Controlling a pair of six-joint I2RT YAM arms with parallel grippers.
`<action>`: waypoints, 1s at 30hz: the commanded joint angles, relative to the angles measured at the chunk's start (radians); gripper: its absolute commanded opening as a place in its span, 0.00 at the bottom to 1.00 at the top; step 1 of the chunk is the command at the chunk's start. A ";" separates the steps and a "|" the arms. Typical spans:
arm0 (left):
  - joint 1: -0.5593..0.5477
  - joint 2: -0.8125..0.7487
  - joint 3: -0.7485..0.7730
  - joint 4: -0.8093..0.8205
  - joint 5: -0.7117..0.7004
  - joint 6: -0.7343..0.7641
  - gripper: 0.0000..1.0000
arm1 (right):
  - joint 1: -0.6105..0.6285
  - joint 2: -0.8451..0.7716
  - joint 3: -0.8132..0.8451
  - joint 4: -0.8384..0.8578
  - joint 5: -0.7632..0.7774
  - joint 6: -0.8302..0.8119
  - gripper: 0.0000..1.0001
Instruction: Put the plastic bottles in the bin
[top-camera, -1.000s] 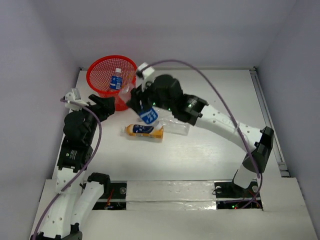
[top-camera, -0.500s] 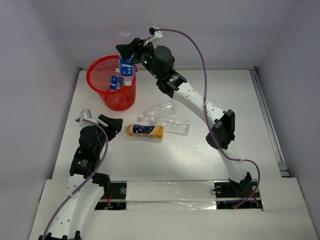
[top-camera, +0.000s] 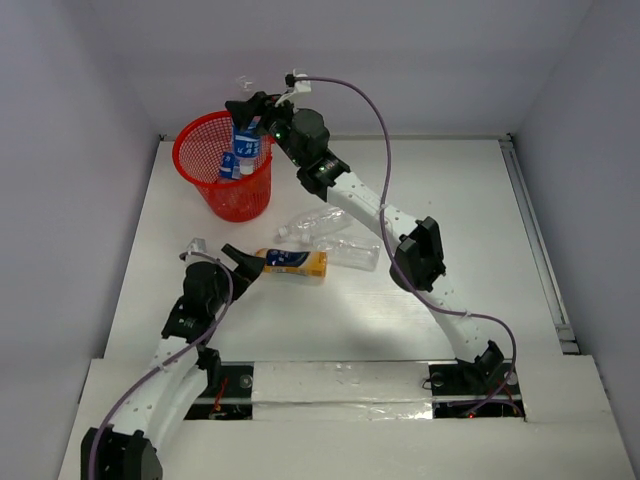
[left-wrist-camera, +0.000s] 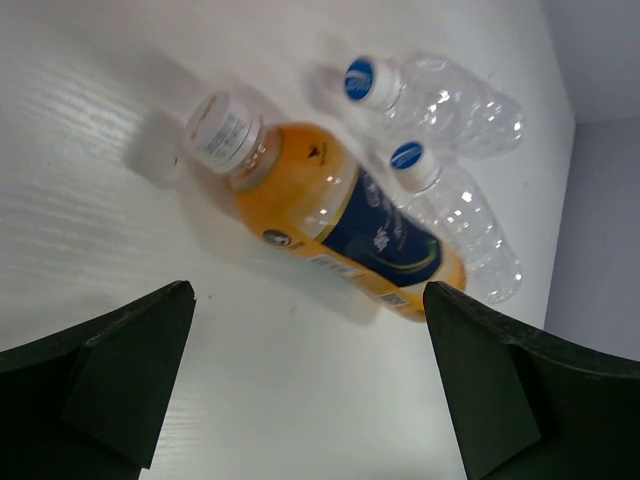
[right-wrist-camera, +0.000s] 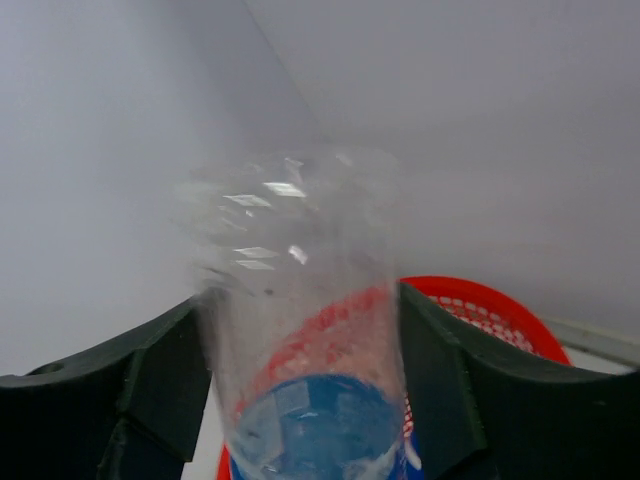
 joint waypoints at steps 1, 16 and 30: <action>-0.040 0.049 -0.038 0.135 -0.013 -0.046 0.99 | -0.005 -0.024 0.011 0.094 -0.013 -0.046 0.76; -0.216 0.226 -0.040 0.276 -0.202 -0.181 0.99 | -0.005 -0.223 -0.277 0.129 -0.070 -0.112 0.84; -0.316 0.470 0.047 0.341 -0.398 -0.295 0.99 | -0.005 -0.818 -1.103 0.204 -0.154 -0.209 0.83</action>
